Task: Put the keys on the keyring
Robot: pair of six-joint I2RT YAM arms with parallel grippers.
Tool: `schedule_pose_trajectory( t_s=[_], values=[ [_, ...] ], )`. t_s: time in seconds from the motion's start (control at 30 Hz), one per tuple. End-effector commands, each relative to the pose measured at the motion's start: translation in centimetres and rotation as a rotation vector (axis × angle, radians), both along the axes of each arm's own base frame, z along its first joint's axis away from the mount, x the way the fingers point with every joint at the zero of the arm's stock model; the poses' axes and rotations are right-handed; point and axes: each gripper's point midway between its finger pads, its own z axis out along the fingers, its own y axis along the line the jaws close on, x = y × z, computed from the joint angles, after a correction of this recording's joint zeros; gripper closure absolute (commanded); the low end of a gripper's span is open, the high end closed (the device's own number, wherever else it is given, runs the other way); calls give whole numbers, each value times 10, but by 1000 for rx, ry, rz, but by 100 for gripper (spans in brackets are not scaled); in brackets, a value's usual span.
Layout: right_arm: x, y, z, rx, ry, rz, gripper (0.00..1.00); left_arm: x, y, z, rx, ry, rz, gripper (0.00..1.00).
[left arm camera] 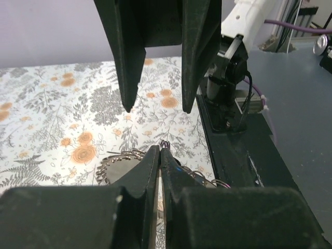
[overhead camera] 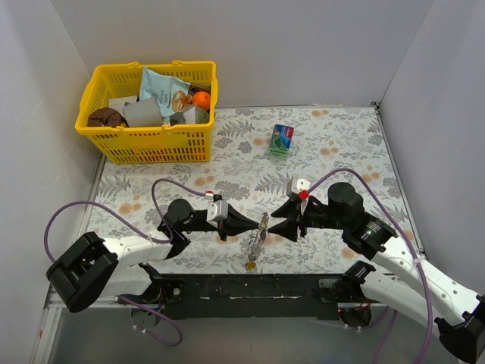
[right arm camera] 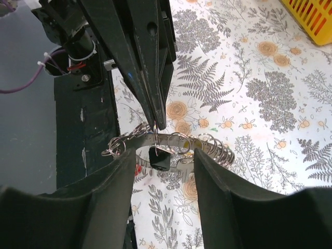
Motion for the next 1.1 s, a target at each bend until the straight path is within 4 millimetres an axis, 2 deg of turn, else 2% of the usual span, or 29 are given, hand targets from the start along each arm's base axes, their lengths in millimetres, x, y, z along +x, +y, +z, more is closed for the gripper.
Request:
schedule_pose_trajectory(
  t_s=[0.0,0.33,0.5,0.63,1.07],
  values=[
    [-1,4,19,74,-43,23,46,0,11,55,-197,-97,28,100],
    [-15,13,39,149,-56,130,53,-12,26,72,-324,-130,-6,100],
    [-16,17,46,180,-64,155,58,-12,25,73,-340,-126,-21,100],
    [-20,20,40,174,-19,182,63,-13,26,79,-359,-145,-29,100],
    [-9,20,8,119,17,128,64,-19,28,94,-386,-196,-51,100]
  ],
)
